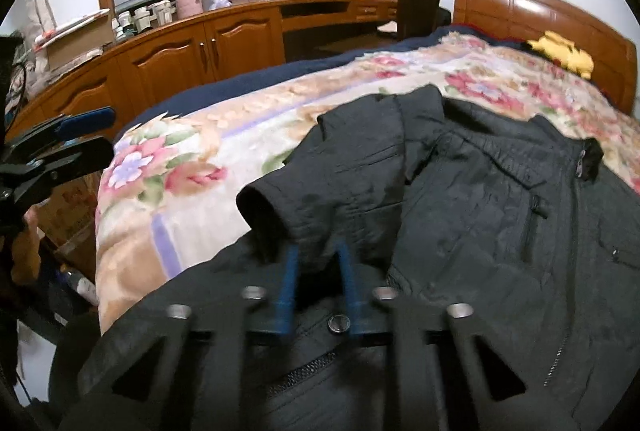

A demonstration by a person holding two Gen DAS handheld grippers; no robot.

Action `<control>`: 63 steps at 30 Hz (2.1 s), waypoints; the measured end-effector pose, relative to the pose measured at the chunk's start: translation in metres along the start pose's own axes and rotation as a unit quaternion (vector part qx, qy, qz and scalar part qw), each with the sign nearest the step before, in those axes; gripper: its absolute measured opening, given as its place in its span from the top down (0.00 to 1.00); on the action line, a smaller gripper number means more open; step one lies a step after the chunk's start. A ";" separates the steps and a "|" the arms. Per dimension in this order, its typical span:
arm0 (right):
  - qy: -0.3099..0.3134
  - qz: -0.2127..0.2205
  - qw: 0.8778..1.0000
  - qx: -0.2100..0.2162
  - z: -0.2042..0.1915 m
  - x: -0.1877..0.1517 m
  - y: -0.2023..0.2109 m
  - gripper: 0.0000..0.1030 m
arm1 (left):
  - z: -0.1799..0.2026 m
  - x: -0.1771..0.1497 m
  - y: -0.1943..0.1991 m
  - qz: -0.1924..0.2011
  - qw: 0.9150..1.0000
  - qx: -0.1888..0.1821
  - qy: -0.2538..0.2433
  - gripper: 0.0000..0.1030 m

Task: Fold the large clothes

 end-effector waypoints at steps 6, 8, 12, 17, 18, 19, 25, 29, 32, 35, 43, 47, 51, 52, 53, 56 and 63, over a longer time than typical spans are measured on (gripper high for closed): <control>-0.028 0.038 0.999 -0.014 0.010 0.003 0.021 0.97 | 0.009 0.000 0.000 0.006 1.000 -0.002 -0.003 0.24; -0.032 0.050 0.998 -0.029 0.016 0.000 0.031 0.97 | 0.015 0.001 -0.002 0.009 1.000 -0.006 -0.005 0.24; -0.056 0.069 0.995 -0.050 0.041 -0.009 0.055 0.98 | 0.030 0.008 -0.010 0.012 1.000 -0.022 -0.007 0.24; -0.093 0.081 0.990 -0.074 0.076 -0.027 0.083 0.98 | 0.060 0.028 -0.023 0.024 0.998 -0.051 -0.032 0.24; -0.099 0.082 0.988 -0.080 0.082 -0.032 0.088 0.98 | 0.066 0.031 -0.026 0.026 0.997 -0.056 -0.036 0.24; -0.105 0.083 0.987 -0.087 0.089 -0.037 0.092 0.98 | 0.071 0.034 -0.028 0.028 0.997 -0.061 -0.038 0.24; -0.127 0.084 0.981 -0.125 0.104 -0.049 0.112 0.98 | 0.099 0.046 -0.048 0.034 0.994 -0.092 -0.053 0.24; -0.134 0.080 0.974 -0.161 0.111 -0.050 0.122 0.98 | 0.114 0.050 -0.067 0.034 0.992 -0.109 -0.054 0.24; -0.147 0.073 0.968 -0.192 0.121 -0.051 0.128 0.98 | 0.124 0.051 -0.080 0.028 0.991 -0.115 -0.055 0.24; -0.160 0.065 0.960 -0.221 0.128 -0.052 0.130 0.98 | 0.134 0.053 -0.090 0.025 0.991 -0.120 -0.061 0.24; -0.185 0.050 0.955 -0.226 0.126 -0.047 0.123 0.98 | 0.151 0.050 -0.107 0.023 0.988 -0.136 -0.064 0.24; -0.185 0.048 0.955 -0.227 0.128 -0.043 0.125 0.98 | 0.158 0.039 -0.114 0.011 0.987 -0.146 -0.070 0.24; -0.184 0.047 0.950 -0.248 0.141 -0.049 0.136 0.93 | 0.158 0.035 -0.115 0.006 0.985 -0.160 -0.063 0.24; -0.183 0.050 0.947 -0.259 0.142 -0.053 0.143 0.85 | 0.157 0.035 -0.115 0.005 0.985 -0.165 -0.058 0.24; -0.183 0.055 0.944 -0.267 0.143 -0.053 0.147 0.79 | 0.155 0.034 -0.116 0.004 0.984 -0.169 -0.053 0.24; -0.187 0.085 0.943 -0.262 0.140 -0.056 0.160 0.50 | 0.150 0.033 -0.118 -0.002 0.984 -0.173 -0.039 0.24; -0.138 0.064 0.963 -0.222 0.105 -0.056 0.131 0.49 | 0.147 0.031 -0.115 -0.002 0.986 -0.164 -0.039 0.24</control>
Point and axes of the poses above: each gripper's, at about its wrist camera, not at the fingertips, and y roughly against the way its jaws point, z to its right, x to its top, the point moved 4 cm from there along -y, roughly the way its jaws point, and after that the axes turned 9 degrees about -x, right-handed, at the moved point
